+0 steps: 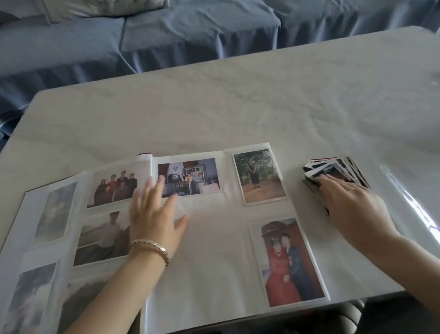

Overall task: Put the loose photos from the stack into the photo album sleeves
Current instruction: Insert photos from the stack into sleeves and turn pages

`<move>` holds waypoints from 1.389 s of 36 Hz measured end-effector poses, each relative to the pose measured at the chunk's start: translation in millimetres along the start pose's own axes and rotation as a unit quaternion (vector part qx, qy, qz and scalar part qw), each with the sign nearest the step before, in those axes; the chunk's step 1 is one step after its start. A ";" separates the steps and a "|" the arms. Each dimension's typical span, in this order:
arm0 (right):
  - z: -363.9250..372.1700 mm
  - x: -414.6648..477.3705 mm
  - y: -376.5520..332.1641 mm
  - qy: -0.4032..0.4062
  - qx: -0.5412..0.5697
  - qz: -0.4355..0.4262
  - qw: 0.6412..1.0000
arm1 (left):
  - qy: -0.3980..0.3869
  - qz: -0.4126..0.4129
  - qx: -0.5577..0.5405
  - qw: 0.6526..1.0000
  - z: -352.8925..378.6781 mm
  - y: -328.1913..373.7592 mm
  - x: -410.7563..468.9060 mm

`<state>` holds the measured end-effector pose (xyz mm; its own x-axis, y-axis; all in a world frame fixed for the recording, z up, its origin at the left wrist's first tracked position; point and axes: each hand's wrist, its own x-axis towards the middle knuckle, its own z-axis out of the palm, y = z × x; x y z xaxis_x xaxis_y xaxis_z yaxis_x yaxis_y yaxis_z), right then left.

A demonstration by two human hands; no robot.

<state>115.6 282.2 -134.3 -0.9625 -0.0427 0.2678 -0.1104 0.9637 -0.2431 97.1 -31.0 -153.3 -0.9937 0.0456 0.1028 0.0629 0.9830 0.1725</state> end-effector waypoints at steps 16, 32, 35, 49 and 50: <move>11.0 -14.5 -65.4 -0.058 0.211 -0.180 0.959 | -0.165 -0.201 -0.583 0.769 -25.7 63.5 -14.6; 7.5 8.4 -37.2 -0.109 0.407 0.136 0.897 | -0.059 0.044 -0.167 0.983 -34.5 8.9 -20.0; 3.6 13.0 -28.4 -0.007 0.337 0.111 0.935 | -0.038 0.050 -0.048 0.997 -34.7 -8.4 -13.3; 11.2 11.2 -30.1 -0.121 0.267 0.069 0.953 | -0.066 -0.068 -0.044 0.995 -10.8 -30.9 -14.5; 11.9 13.0 -27.8 -0.151 0.268 0.076 0.949 | -0.066 -0.070 -0.044 0.994 -10.2 -30.7 -14.2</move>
<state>103.2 251.7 -135.1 -0.9955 -0.0666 -0.0680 0.0024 0.6963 -0.7178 110.2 -63.7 -150.1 -0.9965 -0.0613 -0.0562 -0.0739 0.9621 0.2626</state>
